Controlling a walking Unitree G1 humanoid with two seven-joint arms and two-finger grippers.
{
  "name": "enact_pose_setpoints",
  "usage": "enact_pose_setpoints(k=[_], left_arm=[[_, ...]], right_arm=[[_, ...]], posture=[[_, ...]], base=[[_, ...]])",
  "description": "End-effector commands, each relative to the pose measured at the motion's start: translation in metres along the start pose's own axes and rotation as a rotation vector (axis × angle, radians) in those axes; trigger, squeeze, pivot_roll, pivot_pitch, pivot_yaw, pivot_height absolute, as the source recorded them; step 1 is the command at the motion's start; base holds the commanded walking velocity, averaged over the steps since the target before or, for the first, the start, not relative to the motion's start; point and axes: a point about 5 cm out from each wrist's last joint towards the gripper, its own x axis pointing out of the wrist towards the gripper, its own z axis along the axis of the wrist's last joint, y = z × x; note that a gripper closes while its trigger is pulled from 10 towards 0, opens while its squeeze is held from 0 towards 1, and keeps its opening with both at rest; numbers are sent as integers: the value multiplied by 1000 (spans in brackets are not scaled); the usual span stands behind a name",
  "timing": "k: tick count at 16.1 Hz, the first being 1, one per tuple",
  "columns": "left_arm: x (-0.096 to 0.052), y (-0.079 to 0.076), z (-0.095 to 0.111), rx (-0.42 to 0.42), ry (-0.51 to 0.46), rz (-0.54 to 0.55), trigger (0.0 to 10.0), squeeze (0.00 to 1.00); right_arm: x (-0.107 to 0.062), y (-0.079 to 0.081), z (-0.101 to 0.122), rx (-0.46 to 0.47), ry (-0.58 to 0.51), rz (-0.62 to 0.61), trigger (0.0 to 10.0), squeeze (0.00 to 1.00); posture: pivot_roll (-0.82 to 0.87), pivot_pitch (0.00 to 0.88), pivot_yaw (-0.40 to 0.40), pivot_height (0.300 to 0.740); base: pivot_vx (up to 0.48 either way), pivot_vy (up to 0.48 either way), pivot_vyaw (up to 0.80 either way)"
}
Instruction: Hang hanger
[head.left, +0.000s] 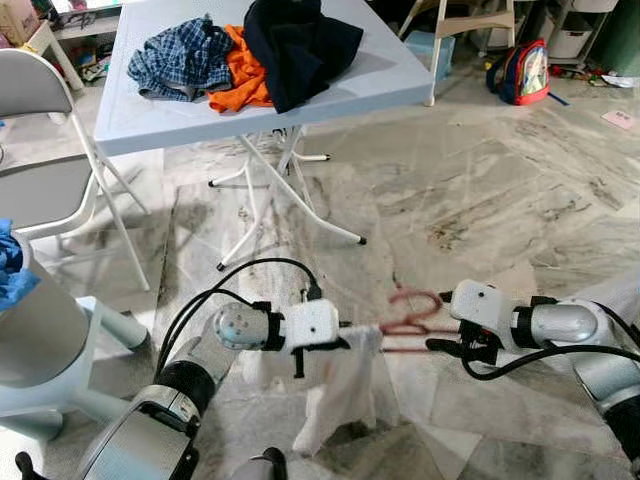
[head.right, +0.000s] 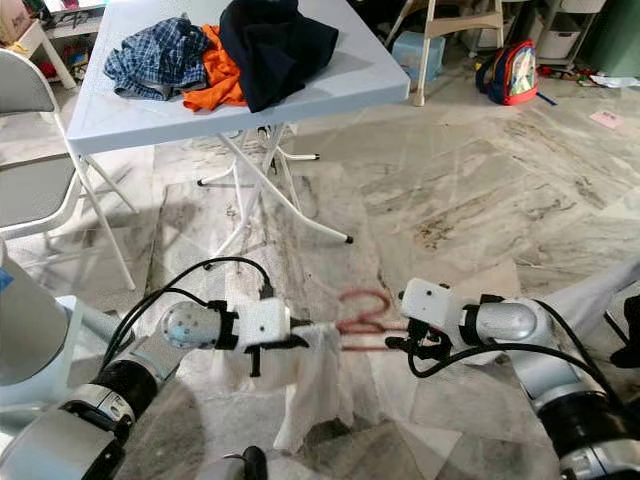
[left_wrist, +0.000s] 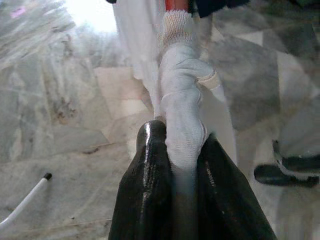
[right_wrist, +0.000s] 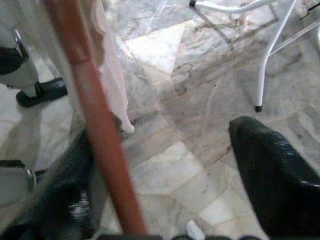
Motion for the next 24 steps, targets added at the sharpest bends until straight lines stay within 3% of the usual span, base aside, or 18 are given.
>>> enact_pose_setpoints(k=[1,5,9,19,24], left_arm=[[-1,4,2,32,8,-4,0,0],[-5,3,-4,43,50,-6,0,0],[-6,2,-8,45,74,4,0,0],[-3,1,-7,39,71,13,0,0],[-1,-1,-8,41,77,8,0,0]], right_arm=[[1,0,0,-20,24,32,0,0],[2,4,-4,-60,79,142,0,0],[2,3,-4,-63,102,160,0,0],[16,14,-4,-5,74,138,0,0],[14,10,-7,1,93,108,0,0]], posture=[[-47,173,52,740],[-46,174,51,740],[-42,176,48,740],[-44,177,47,740],[-46,171,46,740]], base=[[0,0,0],[0,0,0],[0,0,0],[0,0,0],[0,0,0]])
